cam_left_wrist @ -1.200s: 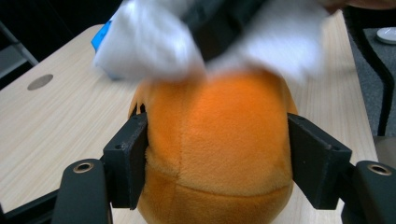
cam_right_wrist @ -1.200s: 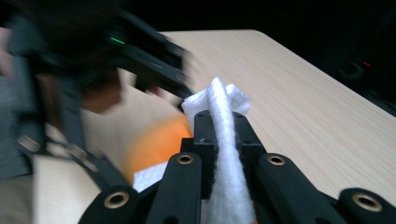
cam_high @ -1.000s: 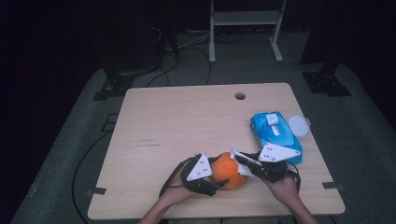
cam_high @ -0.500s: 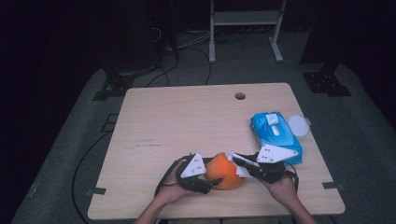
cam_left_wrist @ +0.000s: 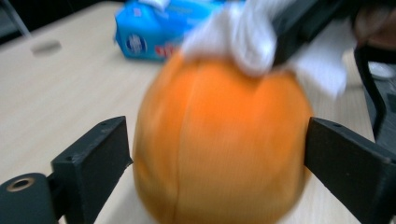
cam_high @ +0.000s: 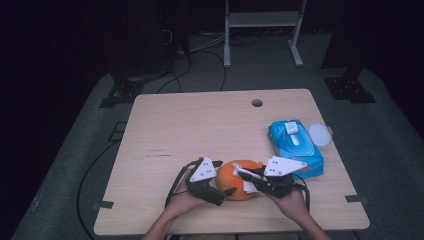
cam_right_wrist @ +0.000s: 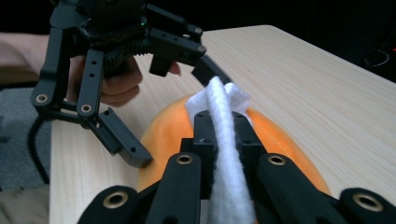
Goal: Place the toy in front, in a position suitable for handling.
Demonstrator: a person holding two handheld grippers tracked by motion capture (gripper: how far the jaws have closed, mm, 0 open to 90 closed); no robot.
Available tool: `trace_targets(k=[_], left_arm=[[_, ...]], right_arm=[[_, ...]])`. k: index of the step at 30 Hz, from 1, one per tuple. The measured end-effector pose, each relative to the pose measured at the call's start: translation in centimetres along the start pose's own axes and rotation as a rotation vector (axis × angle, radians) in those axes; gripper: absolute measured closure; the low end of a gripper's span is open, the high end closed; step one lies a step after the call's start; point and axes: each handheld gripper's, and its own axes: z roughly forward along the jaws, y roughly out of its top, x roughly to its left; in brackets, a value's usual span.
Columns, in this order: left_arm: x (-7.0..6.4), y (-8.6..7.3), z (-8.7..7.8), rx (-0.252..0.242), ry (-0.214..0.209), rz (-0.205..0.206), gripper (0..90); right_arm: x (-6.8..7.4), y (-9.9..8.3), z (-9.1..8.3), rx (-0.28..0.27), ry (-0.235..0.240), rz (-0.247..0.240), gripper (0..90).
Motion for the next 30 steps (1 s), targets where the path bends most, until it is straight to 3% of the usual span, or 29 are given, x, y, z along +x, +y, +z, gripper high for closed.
trace_targets(k=[2,5,9,12,14,16,20,23,25,27,30], left_arm=[[-0.1,-0.2,0.0,0.003,0.004,0.015,24.0],[0.4,-0.6,-0.5,0.022,-0.006,0.005,29.1],[1.0,-1.1,-1.0,0.013,-0.03,-0.038,27.3],[1.1,-0.5,-0.7,0.002,-0.039,-0.063,10.8],[0.9,-0.4,-0.4,0.01,-0.023,-0.043,14.2],[1.0,-0.5,-0.5,0.005,-0.024,-0.053,19.0],[1.2,-0.9,-0.8,0.028,-0.027,-0.058,27.5],[1.5,-1.2,-1.2,0.052,-0.031,-0.031,30.5],[1.9,-1.7,-1.4,0.049,-0.034,-0.047,30.8],[2.4,-2.0,-1.5,0.032,-0.047,-0.082,30.1],[2.7,-1.3,-1.5,0.022,-0.047,-0.104,13.7]], right_arm=[[0.2,0.0,0.1,0.004,-0.008,-0.023,82.3],[-0.5,-0.2,-0.7,0.008,-0.032,-0.016,82.3],[-1.6,-1.2,-1.7,0.035,-0.083,0.012,82.3],[-1.2,-1.2,-1.5,0.043,-0.099,-0.008,82.3],[-0.8,-0.9,-1.2,0.04,-0.1,-0.018,82.3],[-0.2,-0.5,-0.9,0.035,-0.1,-0.033,82.1],[1.3,0.3,0.0,0.033,-0.057,-0.076,82.2],[0.9,0.1,0.0,0.04,-0.061,-0.074,82.3],[-0.1,-0.6,-0.4,0.047,-0.083,-0.05,82.3],[-0.7,-1.2,-0.7,0.054,-0.101,-0.034,82.3],[-0.8,-1.4,-0.8,0.059,-0.114,-0.027,82.3]])
